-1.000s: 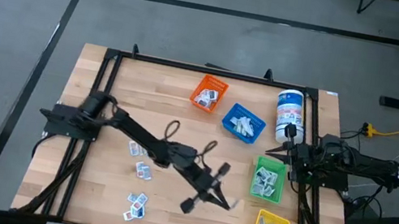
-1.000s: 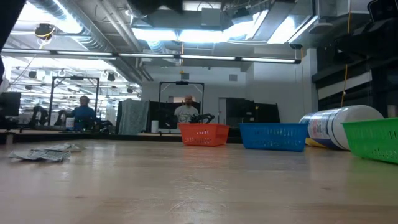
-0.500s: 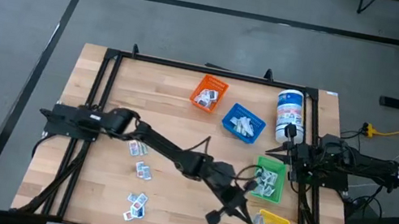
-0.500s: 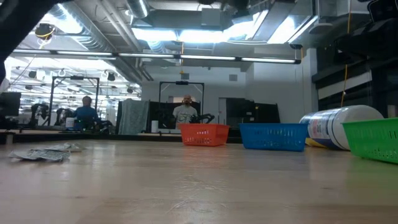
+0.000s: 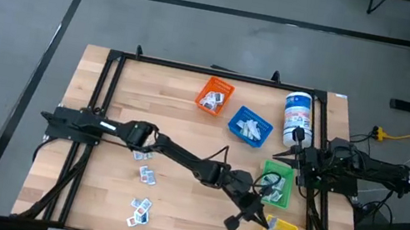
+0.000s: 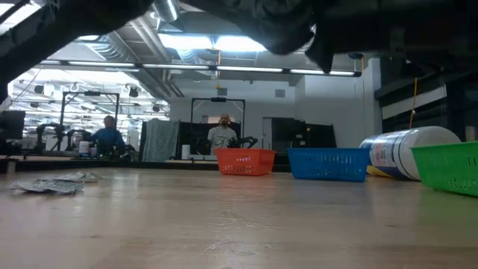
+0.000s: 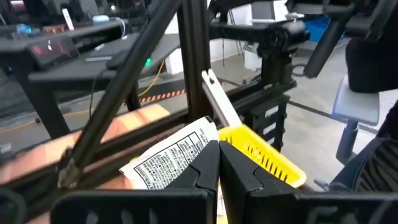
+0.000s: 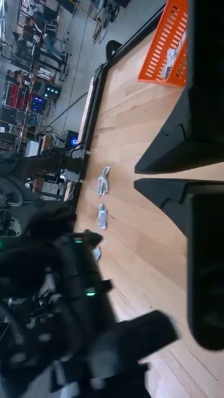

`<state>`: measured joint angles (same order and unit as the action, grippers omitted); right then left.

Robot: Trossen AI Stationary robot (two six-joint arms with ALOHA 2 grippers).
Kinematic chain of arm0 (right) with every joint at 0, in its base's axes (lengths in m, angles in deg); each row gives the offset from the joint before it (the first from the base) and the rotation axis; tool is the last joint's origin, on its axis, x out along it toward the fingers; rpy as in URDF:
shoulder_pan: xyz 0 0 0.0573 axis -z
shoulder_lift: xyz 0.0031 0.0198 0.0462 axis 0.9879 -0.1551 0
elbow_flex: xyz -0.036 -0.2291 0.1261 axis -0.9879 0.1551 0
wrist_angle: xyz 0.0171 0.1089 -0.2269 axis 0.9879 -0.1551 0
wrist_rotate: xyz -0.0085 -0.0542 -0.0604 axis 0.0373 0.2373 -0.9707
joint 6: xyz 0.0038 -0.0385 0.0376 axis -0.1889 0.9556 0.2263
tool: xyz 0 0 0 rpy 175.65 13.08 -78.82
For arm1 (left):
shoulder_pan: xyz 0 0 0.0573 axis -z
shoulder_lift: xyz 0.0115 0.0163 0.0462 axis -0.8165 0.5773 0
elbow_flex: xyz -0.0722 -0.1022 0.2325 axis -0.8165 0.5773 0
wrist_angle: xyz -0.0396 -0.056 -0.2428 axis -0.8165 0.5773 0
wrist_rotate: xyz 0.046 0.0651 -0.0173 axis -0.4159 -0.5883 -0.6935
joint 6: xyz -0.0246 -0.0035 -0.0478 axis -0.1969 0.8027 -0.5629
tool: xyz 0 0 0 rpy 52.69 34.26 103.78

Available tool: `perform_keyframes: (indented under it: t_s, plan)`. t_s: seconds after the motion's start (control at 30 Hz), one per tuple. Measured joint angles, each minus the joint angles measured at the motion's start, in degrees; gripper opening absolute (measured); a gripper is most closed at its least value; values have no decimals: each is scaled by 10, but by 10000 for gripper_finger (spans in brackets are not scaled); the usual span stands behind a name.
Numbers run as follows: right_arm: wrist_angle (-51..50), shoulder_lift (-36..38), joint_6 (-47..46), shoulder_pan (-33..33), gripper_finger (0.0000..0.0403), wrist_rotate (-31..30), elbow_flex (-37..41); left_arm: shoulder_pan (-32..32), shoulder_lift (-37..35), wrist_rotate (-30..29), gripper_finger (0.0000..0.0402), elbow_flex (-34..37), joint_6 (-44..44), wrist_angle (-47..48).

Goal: Pick & Place First Aid Supplies
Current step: Put the orange ointment pack into the yellow basket

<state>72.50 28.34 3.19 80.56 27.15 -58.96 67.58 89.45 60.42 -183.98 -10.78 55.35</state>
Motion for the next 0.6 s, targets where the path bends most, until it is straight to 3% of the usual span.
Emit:
perform_keyframes:
  t_s: [0.23, 0.4, 0.6]
  plan:
    - [0, 0, 0, 0, 26, 0, 0, 0, 24, 7, 1, -6, -2, -2]
    - [0, 0, 0, 0, 26, 0, 0, 7, 24, 68, 1, -6, 10, -11]
    - [0, 0, 0, 0, 26, 0, 0, 10, 24, 64, 2, -6, 23, -12]
